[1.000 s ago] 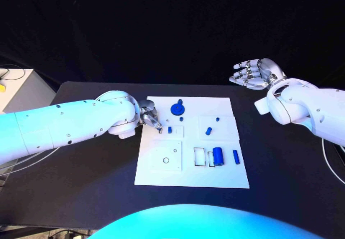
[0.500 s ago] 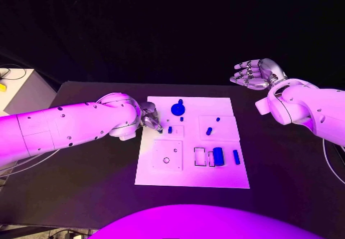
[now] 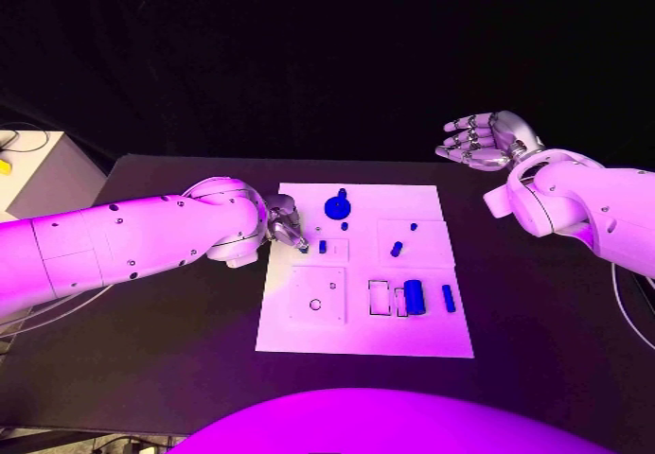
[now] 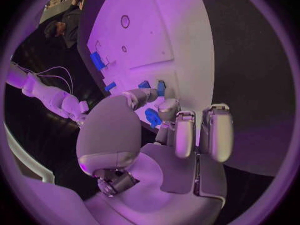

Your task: Assemble the parts on the task board

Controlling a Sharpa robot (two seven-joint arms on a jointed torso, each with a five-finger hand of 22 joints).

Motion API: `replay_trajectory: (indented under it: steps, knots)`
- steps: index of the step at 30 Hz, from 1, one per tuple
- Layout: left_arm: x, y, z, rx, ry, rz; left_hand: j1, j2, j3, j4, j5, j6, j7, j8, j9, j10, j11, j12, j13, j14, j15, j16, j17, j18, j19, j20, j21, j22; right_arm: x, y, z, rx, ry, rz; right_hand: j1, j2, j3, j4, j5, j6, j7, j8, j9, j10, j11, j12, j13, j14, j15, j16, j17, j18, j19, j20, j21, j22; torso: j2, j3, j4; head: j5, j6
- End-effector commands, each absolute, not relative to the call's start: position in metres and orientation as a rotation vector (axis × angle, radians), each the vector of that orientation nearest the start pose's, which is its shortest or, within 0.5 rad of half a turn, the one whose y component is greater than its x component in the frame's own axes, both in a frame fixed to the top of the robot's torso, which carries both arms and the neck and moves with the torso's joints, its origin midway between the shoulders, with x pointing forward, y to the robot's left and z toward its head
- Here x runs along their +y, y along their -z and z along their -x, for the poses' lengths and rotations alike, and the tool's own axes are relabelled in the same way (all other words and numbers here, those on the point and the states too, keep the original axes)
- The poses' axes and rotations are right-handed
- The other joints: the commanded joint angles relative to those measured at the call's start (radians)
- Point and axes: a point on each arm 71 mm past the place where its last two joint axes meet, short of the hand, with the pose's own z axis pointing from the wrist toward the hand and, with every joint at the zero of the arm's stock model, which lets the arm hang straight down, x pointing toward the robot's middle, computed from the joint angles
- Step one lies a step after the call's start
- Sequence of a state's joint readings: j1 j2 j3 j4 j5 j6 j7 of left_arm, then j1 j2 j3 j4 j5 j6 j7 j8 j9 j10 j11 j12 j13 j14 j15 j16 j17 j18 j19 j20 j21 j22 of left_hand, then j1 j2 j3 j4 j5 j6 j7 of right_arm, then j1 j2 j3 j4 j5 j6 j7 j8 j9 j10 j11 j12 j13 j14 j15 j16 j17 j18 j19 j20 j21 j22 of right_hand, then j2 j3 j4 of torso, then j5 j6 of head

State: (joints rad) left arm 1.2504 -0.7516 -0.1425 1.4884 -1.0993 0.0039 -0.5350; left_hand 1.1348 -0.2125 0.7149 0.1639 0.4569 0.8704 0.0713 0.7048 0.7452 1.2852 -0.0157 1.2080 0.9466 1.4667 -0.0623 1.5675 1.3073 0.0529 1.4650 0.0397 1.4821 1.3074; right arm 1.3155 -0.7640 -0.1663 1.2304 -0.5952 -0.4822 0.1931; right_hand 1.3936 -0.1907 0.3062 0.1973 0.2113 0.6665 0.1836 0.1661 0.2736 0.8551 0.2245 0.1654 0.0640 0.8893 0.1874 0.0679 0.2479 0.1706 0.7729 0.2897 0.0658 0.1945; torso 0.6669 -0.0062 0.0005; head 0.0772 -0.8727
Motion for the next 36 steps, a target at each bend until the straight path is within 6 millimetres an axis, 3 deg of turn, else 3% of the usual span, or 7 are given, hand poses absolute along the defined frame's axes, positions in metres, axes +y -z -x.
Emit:
replay_trajectory:
  steps: [1, 36]
  knots:
    - [0.1865, 0.2355, -0.4791, 2.267, 0.376, 0.152, 0.000, 0.007, 0.189, -0.187, 0.004, 0.011, -0.006, 0.007, 0.030, 0.006, 0.002, 0.000, 0.000, 0.104, -0.009, 0.003, 0.263, -0.017, 0.016, -0.004, 0.003, 0.128, -0.2635, 0.1744, -0.5454, 1.501, -0.909, -0.575, 0.000, 0.010, -0.005, -0.001, 0.005, -0.006, 0.101, -0.006, -0.002, 0.002, 0.006, -0.007, -0.001, -0.001, 0.007, -0.003, -0.002, -0.004, -0.010, 0.000, -0.004, -0.002, 0.000, 0.0001, -0.0002, 0.000, 0.000]
    - [0.1874, 0.2387, -0.4790, 2.299, 0.355, 0.130, -0.002, 0.005, 0.193, -0.190, 0.002, 0.014, -0.007, 0.005, 0.027, 0.007, 0.001, -0.004, -0.003, 0.104, -0.010, 0.003, 0.263, -0.017, 0.017, -0.005, 0.004, 0.129, -0.2644, 0.1752, -0.5456, 1.511, -0.910, -0.577, 0.000, 0.012, -0.011, -0.001, 0.005, -0.004, 0.103, -0.008, -0.003, 0.003, 0.007, -0.009, -0.001, -0.002, 0.008, -0.003, -0.006, -0.006, -0.019, -0.001, -0.005, -0.009, 0.000, 0.0008, -0.0001, -0.003, 0.000]
